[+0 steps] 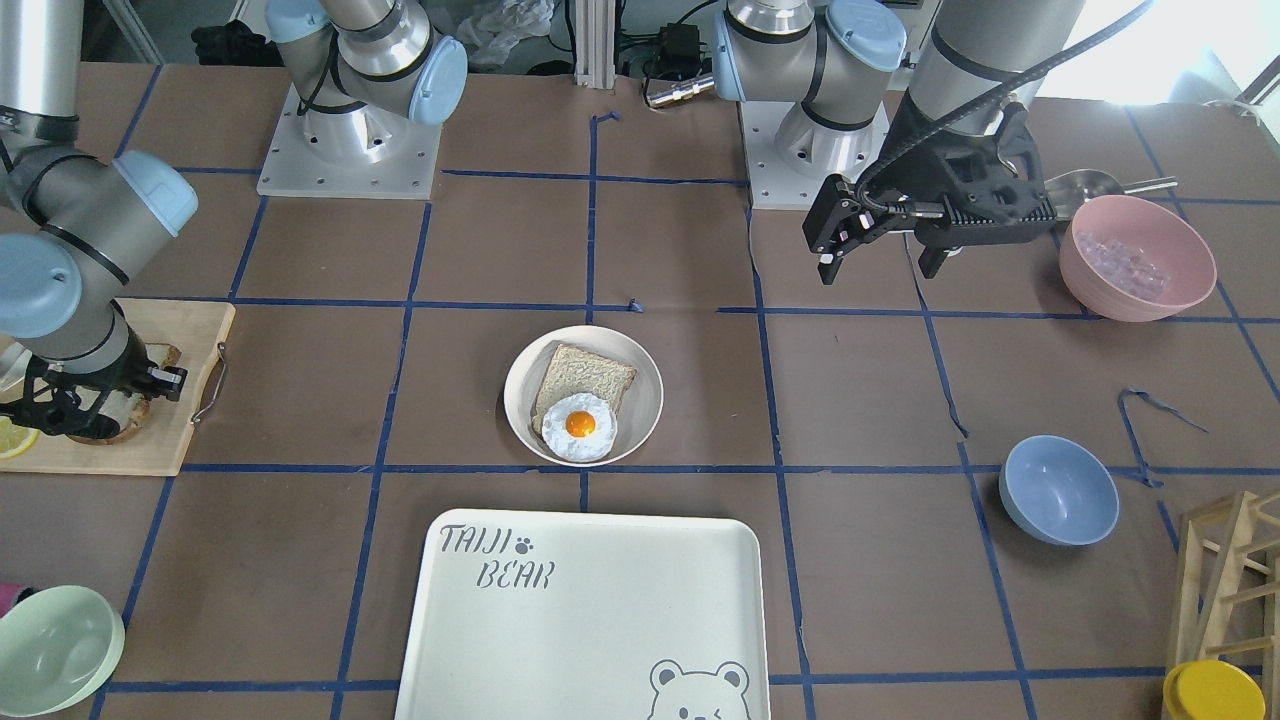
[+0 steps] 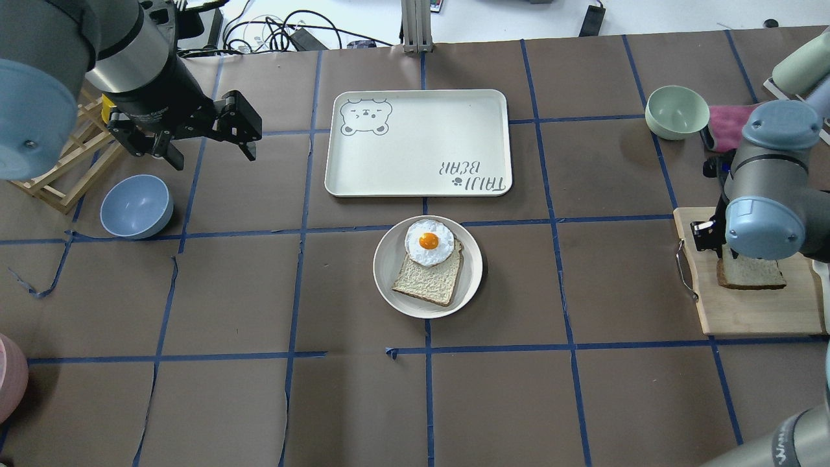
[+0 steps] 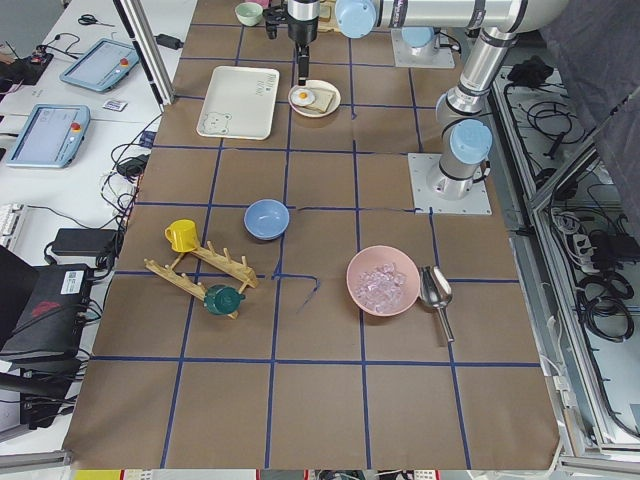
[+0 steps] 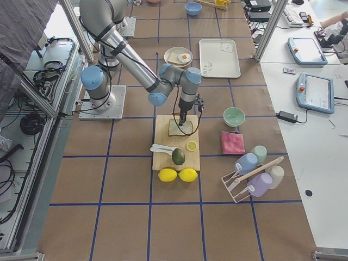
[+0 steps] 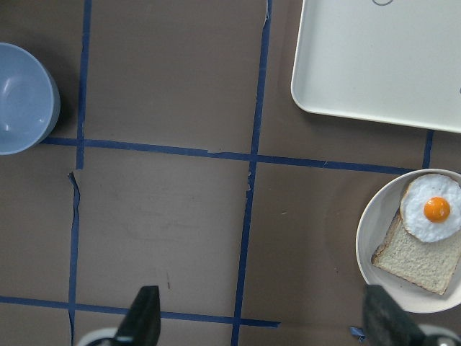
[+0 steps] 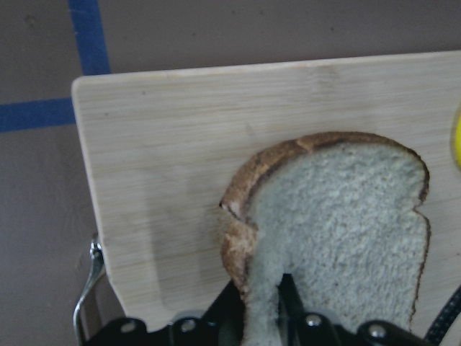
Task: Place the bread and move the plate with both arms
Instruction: 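Grasp the bread slice with the right gripper and lift it, then carry the bread slice with the right gripper over the white plate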
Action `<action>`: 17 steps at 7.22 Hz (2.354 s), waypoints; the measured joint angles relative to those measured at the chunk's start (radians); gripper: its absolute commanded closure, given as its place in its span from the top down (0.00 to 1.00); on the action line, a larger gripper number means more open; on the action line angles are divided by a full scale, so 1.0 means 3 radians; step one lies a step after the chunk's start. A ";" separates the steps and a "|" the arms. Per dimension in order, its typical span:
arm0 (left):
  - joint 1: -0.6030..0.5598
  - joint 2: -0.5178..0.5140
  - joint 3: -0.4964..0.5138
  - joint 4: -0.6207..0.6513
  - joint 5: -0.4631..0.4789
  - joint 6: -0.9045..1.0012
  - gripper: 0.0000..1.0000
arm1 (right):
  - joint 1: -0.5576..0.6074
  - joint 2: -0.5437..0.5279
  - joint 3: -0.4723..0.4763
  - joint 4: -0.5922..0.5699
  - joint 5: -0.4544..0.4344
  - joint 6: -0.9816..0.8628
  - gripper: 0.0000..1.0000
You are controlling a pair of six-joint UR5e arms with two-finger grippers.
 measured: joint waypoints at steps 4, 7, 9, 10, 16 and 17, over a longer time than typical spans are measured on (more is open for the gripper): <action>0.0000 0.0000 0.0000 0.0000 0.0000 -0.0001 1.00 | 0.0010 -0.0178 -0.0028 0.0091 -0.0135 0.0001 0.00; 0.0000 0.0000 0.0000 0.0000 0.0000 0.0001 1.00 | 0.0162 -0.0370 -0.0178 0.0379 -0.0130 0.0051 0.00; 0.0000 0.0000 0.0000 0.0000 0.0001 0.0001 1.00 | 0.0546 -0.0441 -0.0587 0.0920 -0.0133 0.0384 0.00; 0.0000 0.0000 0.0000 0.0000 0.0002 0.0001 1.00 | 0.0817 -0.0425 -0.0899 0.1282 -0.0127 0.0663 0.00; 0.0001 0.0000 0.0000 0.0000 0.0000 0.0001 1.00 | 0.2518 0.0099 -0.1672 0.2035 0.0553 0.3015 0.00; 0.0000 0.0000 0.0000 0.0000 0.0000 0.0001 1.00 | 0.2646 0.0190 -0.1669 0.2002 0.0648 0.3291 0.00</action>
